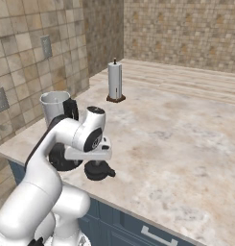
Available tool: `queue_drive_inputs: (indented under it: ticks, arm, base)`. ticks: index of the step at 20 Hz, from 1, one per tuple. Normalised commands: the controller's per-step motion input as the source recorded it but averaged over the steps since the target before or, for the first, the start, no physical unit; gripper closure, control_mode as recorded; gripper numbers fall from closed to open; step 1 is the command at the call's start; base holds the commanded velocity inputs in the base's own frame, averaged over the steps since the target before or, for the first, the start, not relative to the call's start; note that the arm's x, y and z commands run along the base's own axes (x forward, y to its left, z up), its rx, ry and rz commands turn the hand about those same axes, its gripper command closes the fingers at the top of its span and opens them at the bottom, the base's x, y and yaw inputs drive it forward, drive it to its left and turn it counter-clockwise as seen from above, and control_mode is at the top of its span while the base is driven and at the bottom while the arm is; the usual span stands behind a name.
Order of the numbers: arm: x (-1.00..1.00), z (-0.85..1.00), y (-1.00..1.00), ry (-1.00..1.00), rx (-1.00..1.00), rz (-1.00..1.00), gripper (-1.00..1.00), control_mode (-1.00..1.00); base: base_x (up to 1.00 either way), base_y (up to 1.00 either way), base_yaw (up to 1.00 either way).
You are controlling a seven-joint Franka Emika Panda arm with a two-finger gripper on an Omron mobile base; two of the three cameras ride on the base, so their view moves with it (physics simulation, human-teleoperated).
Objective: Grab the onion and lemon wedge from the fridge, place them in the blender, close the lid, and turn on the blender to create a marinade.
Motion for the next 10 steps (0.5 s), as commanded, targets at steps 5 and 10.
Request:
queue_drive_inputs:
  ticks: [5,10]
  arm:
    - [0.14,-0.22,0.00,0.00,0.00,0.00,-1.00,-1.00]
    - [0.17,-0.19,0.00,0.00,0.00,0.00,-1.00,-1.00]
  base:
    - [0.00,0.00,0.00]
    - [0.00,0.00,0.00]
